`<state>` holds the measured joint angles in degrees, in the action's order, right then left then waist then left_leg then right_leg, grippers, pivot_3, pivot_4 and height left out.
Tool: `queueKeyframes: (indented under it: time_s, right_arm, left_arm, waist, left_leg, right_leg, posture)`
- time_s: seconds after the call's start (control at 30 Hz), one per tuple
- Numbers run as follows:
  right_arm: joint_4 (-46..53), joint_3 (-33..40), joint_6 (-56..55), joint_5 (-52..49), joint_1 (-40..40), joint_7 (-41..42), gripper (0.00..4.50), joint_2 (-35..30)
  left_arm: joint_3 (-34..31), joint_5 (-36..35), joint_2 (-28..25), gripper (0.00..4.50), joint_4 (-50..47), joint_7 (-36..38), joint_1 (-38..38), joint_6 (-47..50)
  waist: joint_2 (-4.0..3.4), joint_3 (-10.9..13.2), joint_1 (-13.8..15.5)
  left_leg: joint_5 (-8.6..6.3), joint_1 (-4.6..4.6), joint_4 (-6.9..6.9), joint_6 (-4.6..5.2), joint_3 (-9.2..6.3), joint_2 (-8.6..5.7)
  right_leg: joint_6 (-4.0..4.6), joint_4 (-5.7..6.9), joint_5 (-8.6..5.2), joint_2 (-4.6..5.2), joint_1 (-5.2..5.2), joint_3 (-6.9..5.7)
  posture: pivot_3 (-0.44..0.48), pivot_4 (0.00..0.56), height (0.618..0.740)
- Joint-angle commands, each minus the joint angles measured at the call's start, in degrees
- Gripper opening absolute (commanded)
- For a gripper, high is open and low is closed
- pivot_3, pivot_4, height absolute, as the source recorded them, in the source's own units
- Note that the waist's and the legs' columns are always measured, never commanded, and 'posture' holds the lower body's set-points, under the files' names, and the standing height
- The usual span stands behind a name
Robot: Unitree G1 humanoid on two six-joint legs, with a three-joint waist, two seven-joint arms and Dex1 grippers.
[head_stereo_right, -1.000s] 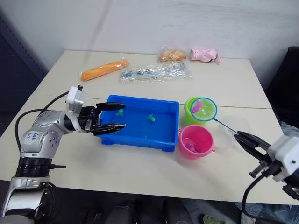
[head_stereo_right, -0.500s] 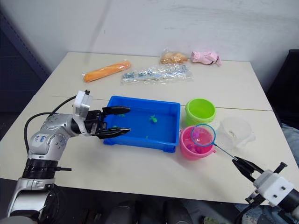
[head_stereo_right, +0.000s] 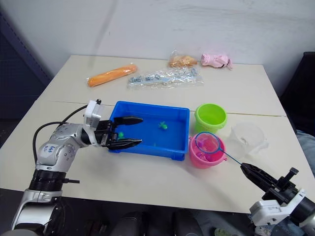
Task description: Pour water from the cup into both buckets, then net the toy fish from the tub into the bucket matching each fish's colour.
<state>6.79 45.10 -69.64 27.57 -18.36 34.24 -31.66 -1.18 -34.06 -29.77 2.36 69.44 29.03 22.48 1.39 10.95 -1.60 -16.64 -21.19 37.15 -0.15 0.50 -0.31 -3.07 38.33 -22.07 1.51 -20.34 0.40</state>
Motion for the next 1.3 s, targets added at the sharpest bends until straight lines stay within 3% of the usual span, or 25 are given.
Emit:
queueKeyframes:
  time_s: [0.03, 0.33, 0.7, 1.3]
  right_arm:
    - [0.9, 4.8, -3.2, 9.5, 1.3, -7.3, 0.0, 0.2]
    - [2.4, 4.0, 0.5, 19.5, 0.9, -20.0, 0.0, -1.1]
    - [5.0, 2.5, 2.1, 23.2, -6.6, -28.9, 0.0, -1.3]
    - [9.6, -4.4, 9.1, 26.2, -10.5, -35.6, 0.0, -1.5]
  left_arm:
    - [0.0, 0.2, 0.1, 4.36, -2.6, -0.1, 0.1, -1.2]
    - [0.0, 0.3, 0.3, 4.36, -2.1, 0.3, 0.1, -1.6]
    - [-0.3, 0.6, 0.0, 4.36, -0.7, 0.7, 0.2, -2.5]
    - [-0.1, 0.6, 0.2, 4.36, -1.1, 0.0, 0.2, -2.1]
  waist:
    - [0.0, 0.0, 0.0]
    - [0.0, 0.0, 0.0]
    - [0.0, 0.0, 0.0]
    - [0.0, 0.0, 0.0]
  left_leg:
    - [0.0, 0.0, 0.0, -0.01, 0.0, 0.0]
    - [0.05, 0.0, -0.03, -0.09, 0.0, 0.0]
    - [0.06, -0.01, -0.07, -0.11, 0.0, 0.0]
    - [0.07, 0.03, -0.08, -0.12, 0.04, -0.01]
  right_leg:
    - [0.0, 0.0, 0.0, -0.01, 0.0, 0.0]
    - [0.0, 0.01, 0.0, -0.01, -0.01, 0.01]
    - [0.0, -0.04, 0.0, -0.01, -0.01, 0.03]
    - [0.0, 0.0, 0.0, -0.02, -0.02, 0.06]
  posture:
    - [0.0, 0.15, 0.74]
    - [0.0, 0.15, 0.74]
    - [0.0, 0.15, 0.74]
    - [0.0, 0.15, 0.74]
